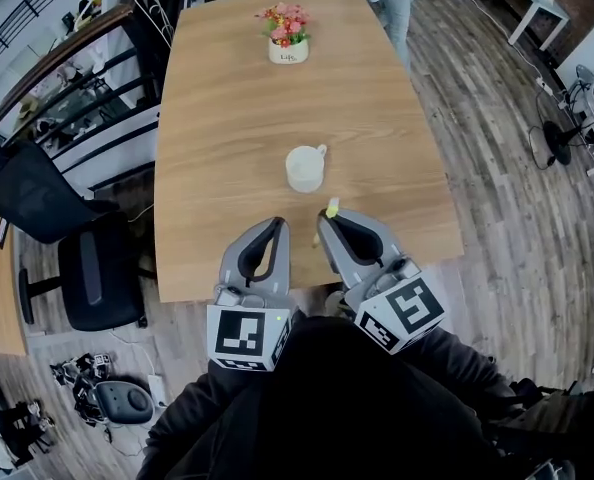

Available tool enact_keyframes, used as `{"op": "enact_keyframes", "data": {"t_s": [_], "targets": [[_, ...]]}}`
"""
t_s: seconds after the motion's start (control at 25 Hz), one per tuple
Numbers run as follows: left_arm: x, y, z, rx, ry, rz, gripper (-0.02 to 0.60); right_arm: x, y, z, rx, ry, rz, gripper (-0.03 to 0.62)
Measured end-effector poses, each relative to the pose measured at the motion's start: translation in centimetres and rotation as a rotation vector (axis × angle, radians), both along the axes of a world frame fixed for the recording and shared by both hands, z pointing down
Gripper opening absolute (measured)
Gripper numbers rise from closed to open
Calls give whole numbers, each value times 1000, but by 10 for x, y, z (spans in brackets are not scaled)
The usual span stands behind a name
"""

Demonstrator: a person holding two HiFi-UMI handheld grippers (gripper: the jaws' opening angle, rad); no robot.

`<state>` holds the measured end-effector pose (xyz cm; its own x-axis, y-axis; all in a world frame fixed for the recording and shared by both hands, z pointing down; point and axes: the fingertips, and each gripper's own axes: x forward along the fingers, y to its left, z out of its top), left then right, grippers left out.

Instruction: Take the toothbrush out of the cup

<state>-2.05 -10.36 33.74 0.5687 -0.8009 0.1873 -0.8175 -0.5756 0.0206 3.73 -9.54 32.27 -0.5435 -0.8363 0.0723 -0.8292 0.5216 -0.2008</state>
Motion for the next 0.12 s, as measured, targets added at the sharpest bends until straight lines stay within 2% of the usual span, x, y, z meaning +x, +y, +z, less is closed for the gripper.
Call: {"op": "enact_keyframes", "data": {"t_s": [0.12], "targets": [[2, 0, 3, -6, -2, 2, 9, 3, 1, 2, -5, -3, 2, 11]]}}
